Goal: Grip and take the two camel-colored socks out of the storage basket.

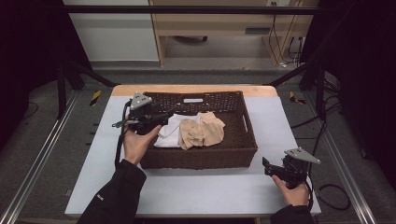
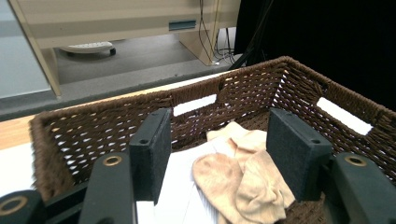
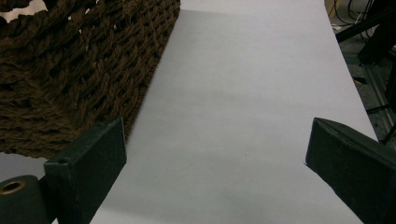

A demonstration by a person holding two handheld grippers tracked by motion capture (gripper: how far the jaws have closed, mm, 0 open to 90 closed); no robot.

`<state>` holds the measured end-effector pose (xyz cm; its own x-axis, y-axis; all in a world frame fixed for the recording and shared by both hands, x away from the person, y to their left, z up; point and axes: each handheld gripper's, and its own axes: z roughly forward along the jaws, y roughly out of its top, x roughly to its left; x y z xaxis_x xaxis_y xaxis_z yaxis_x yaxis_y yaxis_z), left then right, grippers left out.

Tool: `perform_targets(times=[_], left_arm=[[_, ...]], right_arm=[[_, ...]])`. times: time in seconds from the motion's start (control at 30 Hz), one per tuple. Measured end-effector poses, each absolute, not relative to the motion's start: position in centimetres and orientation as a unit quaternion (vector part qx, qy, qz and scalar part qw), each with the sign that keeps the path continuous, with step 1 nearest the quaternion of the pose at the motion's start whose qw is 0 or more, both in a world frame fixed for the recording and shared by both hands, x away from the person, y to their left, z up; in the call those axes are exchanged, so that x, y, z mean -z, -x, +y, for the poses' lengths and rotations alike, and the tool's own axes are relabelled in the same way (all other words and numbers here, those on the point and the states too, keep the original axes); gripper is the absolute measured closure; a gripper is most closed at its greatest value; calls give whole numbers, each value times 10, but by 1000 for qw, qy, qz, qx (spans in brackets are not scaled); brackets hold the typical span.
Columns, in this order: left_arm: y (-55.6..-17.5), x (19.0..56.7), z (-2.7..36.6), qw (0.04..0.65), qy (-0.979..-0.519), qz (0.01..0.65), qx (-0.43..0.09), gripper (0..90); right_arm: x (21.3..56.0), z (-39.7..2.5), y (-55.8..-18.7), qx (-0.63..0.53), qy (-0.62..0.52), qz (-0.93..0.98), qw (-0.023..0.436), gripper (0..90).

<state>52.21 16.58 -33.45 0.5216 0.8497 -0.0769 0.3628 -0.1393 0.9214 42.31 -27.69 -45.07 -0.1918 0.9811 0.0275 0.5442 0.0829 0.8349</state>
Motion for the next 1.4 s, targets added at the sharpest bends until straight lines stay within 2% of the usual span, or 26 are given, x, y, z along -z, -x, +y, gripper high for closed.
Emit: perform_targets(times=[0.33,0.7,1.1,1.4], left_arm=[[-555,341,151,472,-730,423,-256,401],[-592,373,130,447,-743,430,-252,414],[-610,414,120,365,-791,444,-210,458],[-609,426,115,352,-807,437,-184,478]], right_arm=[[450,-277,-425,-373,-566,674,294,55],[450,-278,-425,-372,-567,672,297,57],[451,-277,-426,-368,-564,676,298,58],[451,-276,-426,-366,-565,678,295,58]])
